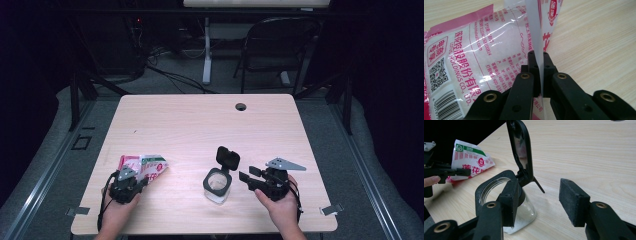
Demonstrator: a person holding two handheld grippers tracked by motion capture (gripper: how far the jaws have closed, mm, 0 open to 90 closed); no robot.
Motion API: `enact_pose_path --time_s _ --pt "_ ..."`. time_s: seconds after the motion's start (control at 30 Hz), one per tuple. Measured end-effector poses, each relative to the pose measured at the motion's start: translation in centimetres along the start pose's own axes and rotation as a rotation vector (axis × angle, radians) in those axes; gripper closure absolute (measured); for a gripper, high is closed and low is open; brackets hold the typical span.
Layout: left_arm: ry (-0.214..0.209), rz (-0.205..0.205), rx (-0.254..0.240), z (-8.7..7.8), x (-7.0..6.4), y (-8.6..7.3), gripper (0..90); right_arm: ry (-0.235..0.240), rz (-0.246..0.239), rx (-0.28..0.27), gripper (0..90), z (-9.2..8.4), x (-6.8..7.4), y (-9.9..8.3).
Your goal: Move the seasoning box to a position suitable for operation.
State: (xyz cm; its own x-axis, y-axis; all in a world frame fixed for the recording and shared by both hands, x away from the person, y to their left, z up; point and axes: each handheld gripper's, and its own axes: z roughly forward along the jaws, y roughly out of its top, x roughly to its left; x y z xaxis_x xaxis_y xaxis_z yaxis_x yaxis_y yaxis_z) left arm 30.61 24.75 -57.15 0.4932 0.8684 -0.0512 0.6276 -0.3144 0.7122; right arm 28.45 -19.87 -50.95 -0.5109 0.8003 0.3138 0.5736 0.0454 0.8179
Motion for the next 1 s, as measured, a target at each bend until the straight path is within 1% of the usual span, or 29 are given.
enact_pose_path --time_s 0.07,0.17,0.23,0.43,0.47,0.53,0.67,0.7,0.73,0.77,0.8,0.83,0.87,0.9,1.0 --pt "-0.003 -0.008 -0.002 -0.1 0.0 0.0 89.9 0.000 0.000 -0.001 50.1 0.0 0.0 0.0" --pt "-0.007 -0.007 0.002 -0.2 0.1 0.1 90.0 -0.005 -0.003 0.002 50.1 0.1 0.0 -0.1" --pt "-0.006 -0.006 -0.002 -0.2 0.1 0.1 90.0 -0.007 -0.001 0.008 50.1 0.1 0.0 -0.1" --pt "-0.016 -0.020 -0.022 -0.8 0.4 0.4 90.0 -0.010 -0.007 0.013 50.1 0.1 -0.1 -0.2" --pt "-0.017 -0.016 -0.015 -1.1 0.5 0.5 90.0 -0.010 0.002 0.005 50.1 0.0 -0.1 -0.2" --pt "-0.012 -0.011 -0.019 -1.3 0.6 0.7 90.0 -0.007 0.011 0.001 50.1 -0.1 -0.2 -0.1" --pt "0.003 -0.017 -0.040 -2.5 1.2 1.4 90.0 0.000 0.025 -0.002 50.1 -0.2 -0.4 -0.1" --pt "0.007 -0.026 -0.056 -3.2 1.6 1.6 90.0 0.002 0.028 -0.001 50.1 -0.2 -0.5 -0.1" --pt "0.007 -0.026 -0.056 -3.2 1.6 1.6 90.0 0.003 0.029 -0.002 50.1 -0.2 -0.5 -0.1" --pt "0.011 -0.027 -0.063 -3.6 1.8 1.8 90.0 0.003 0.029 -0.002 50.1 -0.2 -0.5 -0.1" --pt "0.021 -0.031 -0.074 -4.3 2.3 2.1 90.0 0.001 0.033 -0.003 50.1 -0.2 -0.6 -0.1" --pt "0.021 -0.031 -0.074 -4.3 2.3 2.1 90.0 -0.004 0.035 -0.002 50.1 -0.2 -0.6 -0.1" --pt "0.033 -0.031 -0.083 -4.9 2.9 2.5 90.0 -0.006 0.037 -0.001 50.1 -0.2 -0.7 -0.1" --pt "0.033 -0.031 -0.083 -4.9 2.9 2.5 90.0 -0.006 0.037 -0.001 50.1 -0.2 -0.7 -0.1" --pt "0.045 -0.038 -0.101 -5.7 3.5 3.1 90.0 -0.006 0.038 -0.001 50.1 -0.3 -0.7 -0.1"
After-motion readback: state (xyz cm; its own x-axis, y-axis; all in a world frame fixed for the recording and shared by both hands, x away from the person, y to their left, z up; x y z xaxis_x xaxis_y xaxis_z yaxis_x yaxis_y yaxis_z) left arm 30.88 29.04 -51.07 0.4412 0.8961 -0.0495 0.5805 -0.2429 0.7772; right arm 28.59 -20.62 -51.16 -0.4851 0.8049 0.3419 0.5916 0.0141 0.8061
